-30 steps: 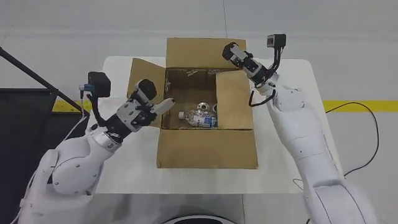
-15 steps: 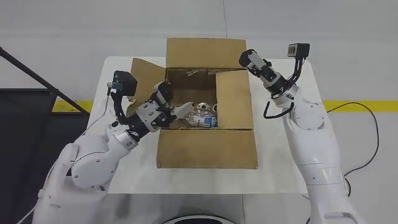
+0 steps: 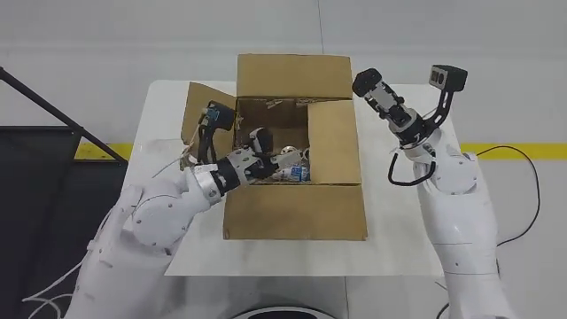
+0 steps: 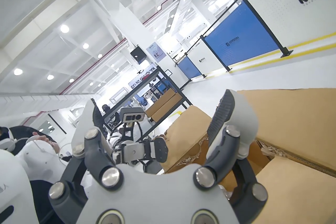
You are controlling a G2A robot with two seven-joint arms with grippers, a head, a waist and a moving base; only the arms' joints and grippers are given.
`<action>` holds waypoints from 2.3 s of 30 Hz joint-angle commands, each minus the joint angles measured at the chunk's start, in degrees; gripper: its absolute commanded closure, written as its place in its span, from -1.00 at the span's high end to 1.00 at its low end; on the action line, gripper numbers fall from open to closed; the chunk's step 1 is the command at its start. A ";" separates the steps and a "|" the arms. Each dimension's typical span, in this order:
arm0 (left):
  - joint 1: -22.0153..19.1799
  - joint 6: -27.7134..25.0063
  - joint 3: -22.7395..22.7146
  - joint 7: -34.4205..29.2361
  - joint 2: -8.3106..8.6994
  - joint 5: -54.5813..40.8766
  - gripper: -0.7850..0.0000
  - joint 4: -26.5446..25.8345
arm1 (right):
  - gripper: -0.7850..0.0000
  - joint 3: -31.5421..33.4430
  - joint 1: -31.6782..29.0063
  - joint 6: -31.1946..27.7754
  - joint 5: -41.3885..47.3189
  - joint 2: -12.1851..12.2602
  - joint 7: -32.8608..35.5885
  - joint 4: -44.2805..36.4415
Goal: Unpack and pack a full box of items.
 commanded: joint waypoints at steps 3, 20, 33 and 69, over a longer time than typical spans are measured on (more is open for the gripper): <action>-8.07 5.49 5.96 -4.99 -1.23 -6.14 1.00 8.55 | 1.00 3.59 -3.28 -1.76 0.42 1.05 1.84 -3.17; -24.14 7.45 19.99 -5.73 -6.61 -19.16 1.00 31.87 | 1.00 8.64 -10.38 -1.06 0.93 3.30 1.27 -10.13; -24.39 6.68 18.01 -5.58 -6.94 -21.39 1.00 28.80 | 1.00 8.02 -10.85 -1.37 0.35 4.10 -1.30 -10.66; -38.74 1.03 37.81 9.46 -19.86 -23.20 1.00 46.14 | 1.00 22.80 -28.33 -5.35 0.80 6.79 -12.50 -18.86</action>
